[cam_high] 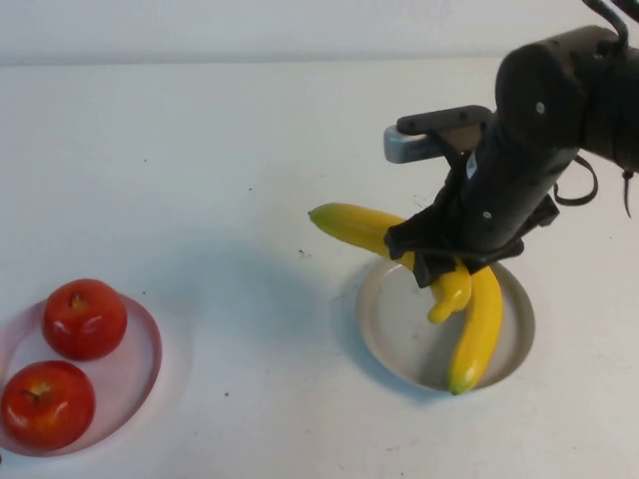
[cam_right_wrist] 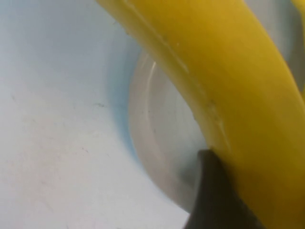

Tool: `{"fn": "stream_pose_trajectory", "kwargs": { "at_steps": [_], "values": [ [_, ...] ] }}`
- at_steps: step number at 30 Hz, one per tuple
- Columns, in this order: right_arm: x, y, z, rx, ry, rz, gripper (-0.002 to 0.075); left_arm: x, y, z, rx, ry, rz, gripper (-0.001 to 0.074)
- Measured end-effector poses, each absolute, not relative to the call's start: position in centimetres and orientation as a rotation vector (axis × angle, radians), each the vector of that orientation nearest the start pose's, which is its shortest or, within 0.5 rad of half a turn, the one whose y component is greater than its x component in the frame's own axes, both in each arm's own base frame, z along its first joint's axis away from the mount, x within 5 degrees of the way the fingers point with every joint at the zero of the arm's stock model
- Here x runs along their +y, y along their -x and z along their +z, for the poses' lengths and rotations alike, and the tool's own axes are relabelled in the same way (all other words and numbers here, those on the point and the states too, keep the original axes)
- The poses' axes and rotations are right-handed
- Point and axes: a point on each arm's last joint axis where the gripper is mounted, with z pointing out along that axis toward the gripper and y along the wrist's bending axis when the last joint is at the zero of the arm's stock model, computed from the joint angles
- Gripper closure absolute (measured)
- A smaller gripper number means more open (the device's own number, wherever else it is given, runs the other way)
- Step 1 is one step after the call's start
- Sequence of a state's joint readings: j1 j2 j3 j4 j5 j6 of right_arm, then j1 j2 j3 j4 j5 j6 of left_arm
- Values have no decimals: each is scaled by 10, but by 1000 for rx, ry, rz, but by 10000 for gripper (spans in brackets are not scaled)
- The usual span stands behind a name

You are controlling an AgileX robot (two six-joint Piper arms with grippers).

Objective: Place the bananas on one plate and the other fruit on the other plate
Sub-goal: Put another type of fruit in the right plate

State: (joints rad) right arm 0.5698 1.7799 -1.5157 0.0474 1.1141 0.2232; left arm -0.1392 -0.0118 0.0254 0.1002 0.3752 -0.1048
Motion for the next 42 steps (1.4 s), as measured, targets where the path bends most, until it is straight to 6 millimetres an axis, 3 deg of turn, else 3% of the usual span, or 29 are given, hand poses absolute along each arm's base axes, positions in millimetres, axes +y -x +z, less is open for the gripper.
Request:
{"fn": "stream_pose_trajectory", "kwargs": {
  "at_steps": [9,17,32,42],
  "values": [
    [180,-274,257,2891,140,265,412,-4,-52,172,1869,-94,-70,731],
    [187,-282,221,2960,30,254,412,-4,-52,172,1869,-94,-70,731],
    [191,-288,215,2935,16,281,410,-4,-52,172,1869,-94,-70,731],
    [188,-281,221,2979,8,271,353,-4,-52,172,1869,-94,-70,731]
  ]
}}
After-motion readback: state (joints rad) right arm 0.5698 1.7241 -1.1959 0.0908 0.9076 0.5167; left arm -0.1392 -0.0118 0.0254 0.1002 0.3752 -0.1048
